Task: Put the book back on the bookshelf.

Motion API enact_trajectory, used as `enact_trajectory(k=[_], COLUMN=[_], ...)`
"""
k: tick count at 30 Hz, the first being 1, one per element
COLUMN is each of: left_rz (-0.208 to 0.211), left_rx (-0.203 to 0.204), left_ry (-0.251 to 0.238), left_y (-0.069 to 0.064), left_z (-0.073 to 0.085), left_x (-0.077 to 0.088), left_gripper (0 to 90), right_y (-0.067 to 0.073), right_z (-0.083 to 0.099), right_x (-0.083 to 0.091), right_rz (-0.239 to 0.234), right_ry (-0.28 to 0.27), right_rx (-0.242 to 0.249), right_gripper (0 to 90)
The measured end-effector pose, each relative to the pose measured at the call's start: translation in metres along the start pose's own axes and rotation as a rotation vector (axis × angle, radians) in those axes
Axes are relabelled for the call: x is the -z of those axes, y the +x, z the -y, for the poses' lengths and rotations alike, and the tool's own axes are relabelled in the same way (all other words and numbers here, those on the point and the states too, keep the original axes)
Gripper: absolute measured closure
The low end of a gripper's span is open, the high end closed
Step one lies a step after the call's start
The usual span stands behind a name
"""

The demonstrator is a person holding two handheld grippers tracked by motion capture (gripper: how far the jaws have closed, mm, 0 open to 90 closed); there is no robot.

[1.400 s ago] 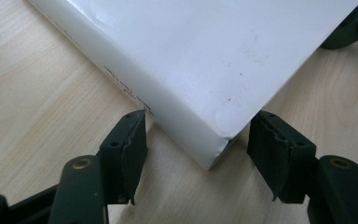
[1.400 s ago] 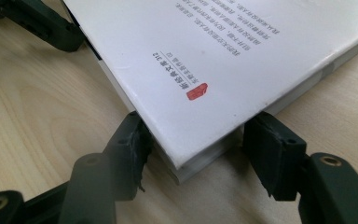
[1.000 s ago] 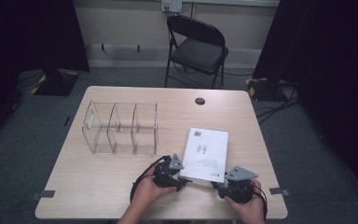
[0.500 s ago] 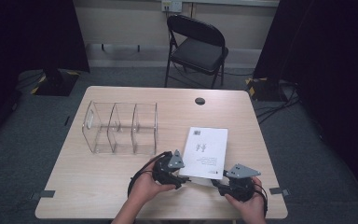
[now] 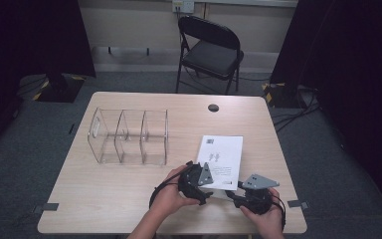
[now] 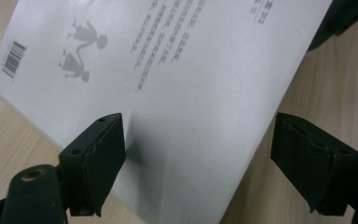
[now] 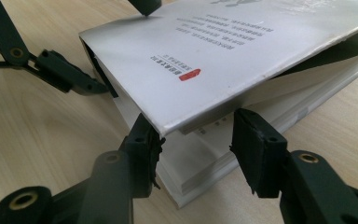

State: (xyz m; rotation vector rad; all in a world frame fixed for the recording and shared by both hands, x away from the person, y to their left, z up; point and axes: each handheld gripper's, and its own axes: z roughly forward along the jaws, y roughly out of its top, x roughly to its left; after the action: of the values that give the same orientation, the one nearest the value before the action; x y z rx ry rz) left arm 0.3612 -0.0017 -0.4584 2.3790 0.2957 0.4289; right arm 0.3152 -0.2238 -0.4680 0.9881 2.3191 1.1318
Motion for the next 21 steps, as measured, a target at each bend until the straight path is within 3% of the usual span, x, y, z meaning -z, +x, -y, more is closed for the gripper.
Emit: enact_trajectory(k=[14,15,21], left_rz=[-0.087,-0.104,-0.107], left_rx=[-0.038,-0.065,-0.04], left_ry=[0.01,0.022,-0.005], left_y=[-0.006,-0.005,-0.006], left_z=[-0.01,-0.012,-0.01], left_x=[-0.017,-0.018,-0.018], left_gripper=[9.7,10.2,15.4], right_y=[-0.001,-0.001,-0.003], right_z=[-0.003,-0.003,-0.002], right_x=[0.001,0.001,0.001], right_rz=[-0.003,-0.007,-0.023], right_ry=[-0.004,-0.004,-0.003], right_rx=[0.005,0.001,-0.016], right_gripper=[52.5,52.5,52.4])
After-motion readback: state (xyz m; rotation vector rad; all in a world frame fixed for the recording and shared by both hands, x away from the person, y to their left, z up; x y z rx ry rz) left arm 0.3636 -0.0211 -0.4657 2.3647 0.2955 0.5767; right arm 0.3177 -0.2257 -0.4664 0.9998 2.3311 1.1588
